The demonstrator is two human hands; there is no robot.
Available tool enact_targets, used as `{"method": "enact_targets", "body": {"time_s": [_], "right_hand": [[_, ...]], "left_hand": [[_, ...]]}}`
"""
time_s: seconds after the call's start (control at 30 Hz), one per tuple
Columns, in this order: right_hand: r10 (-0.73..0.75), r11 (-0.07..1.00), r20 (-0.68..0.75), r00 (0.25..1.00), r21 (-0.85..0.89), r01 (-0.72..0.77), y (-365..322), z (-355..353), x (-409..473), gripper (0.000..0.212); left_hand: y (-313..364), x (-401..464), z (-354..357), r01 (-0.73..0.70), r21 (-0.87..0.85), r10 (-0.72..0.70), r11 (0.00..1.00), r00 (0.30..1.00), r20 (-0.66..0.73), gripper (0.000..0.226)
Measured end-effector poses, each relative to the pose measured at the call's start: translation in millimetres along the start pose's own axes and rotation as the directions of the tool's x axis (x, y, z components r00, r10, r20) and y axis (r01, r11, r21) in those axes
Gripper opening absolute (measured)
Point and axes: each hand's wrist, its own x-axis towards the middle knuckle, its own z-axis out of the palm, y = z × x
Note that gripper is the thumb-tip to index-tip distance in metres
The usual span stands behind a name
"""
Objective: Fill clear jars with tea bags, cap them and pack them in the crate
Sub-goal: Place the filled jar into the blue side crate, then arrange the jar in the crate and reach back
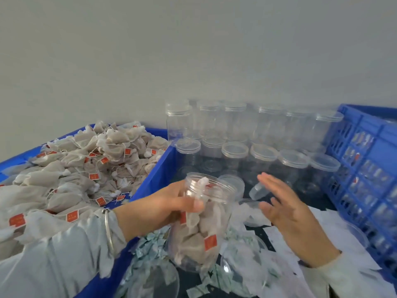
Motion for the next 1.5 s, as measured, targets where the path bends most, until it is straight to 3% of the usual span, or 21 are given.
{"method": "enact_targets", "body": {"time_s": [0.1, 0.2, 0.3, 0.4, 0.5, 0.63, 0.8, 0.93, 1.07, 1.17, 1.23, 1.37, 1.5], "right_hand": [[-0.153, 0.985, 0.085, 0.985, -0.069, 0.159, -12.7, -5.7, -9.4, 0.051], [-0.197, 0.977, -0.015, 0.980, -0.085, 0.195, -32.4, -32.4, -8.7, 0.028], [-0.285, 0.955, -0.103, 0.953, -0.119, 0.272, -46.0, -67.0, -10.9, 0.023], [-0.333, 0.937, -0.230, 0.914, -0.193, 0.293, -56.1, -102.9, -14.1, 0.025], [-0.413, 0.865, -0.335, 0.847, -0.435, 0.250, -61.6, -141.3, -19.1, 0.029], [-0.445, 0.849, -0.512, 0.735, -0.504, 0.162, -69.0, -198.8, -25.6, 0.026], [-0.467, 0.832, -0.641, 0.609, -0.552, 0.057, -79.1, -271.9, -32.9, 0.020], [-0.463, 0.787, -0.647, 0.606, -0.615, -0.056, -68.6, -325.4, -30.1, 0.023], [-0.385, 0.766, -0.653, 0.652, -0.620, -0.169, -49.8, -356.4, -26.3, 0.024], [-0.347, 0.803, -0.655, 0.671, -0.577, -0.148, -39.8, -361.2, -24.1, 0.025], [-0.341, 0.832, -0.647, 0.682, -0.546, -0.101, -34.6, -355.3, -26.2, 0.026], [-0.532, 0.705, -0.512, 0.675, -0.709, 0.017, -28.1, -326.3, -37.6, 0.022], [-0.706, 0.555, -0.334, 0.624, -0.809, 0.195, -41.2, -283.9, -40.9, 0.015]], "left_hand": [[10.1, 17.9, 17.5, -0.010, 0.057, 0.010, 0.998, 1.000, -0.007, 0.070], [24.7, 37.8, 32.7, -0.082, 0.109, 0.079, 0.991, 0.996, 0.030, 0.074], [47.0, 58.1, 51.2, -0.161, 0.114, 0.156, 0.980, 0.986, 0.051, 0.079], [64.4, 86.2, 70.9, -0.219, 0.169, 0.237, 0.961, 0.967, -0.097, 0.073], [82.4, 117.5, 95.2, -0.302, 0.201, 0.336, 0.932, 0.927, -0.168, 0.057], [109.2, 154.0, 133.7, -0.362, 0.218, 0.404, 0.906, 0.893, -0.196, 0.072], [120.8, 192.9, 173.8, -0.391, 0.177, 0.423, 0.903, 0.882, -0.206, 0.028], [115.4, 216.5, 203.7, -0.397, 0.232, 0.431, 0.888, 0.894, -0.120, 0.025], [108.1, 232.0, 231.4, -0.406, 0.324, 0.443, 0.855, 0.895, -0.046, 0.024], [101.3, 236.2, 250.7, -0.430, 0.480, 0.449, 0.765, 0.890, 0.080, 0.035], [94.8, 238.3, 260.6, -0.439, 0.489, 0.436, 0.753, 0.891, 0.128, 0.047], [96.7, 235.9, 249.4, -0.388, 0.365, 0.441, 0.846, 0.895, -0.071, 0.081], [118.5, 209.1, 221.7, -0.546, 0.434, 0.653, 0.717, 0.743, -0.145, 0.104]]}}
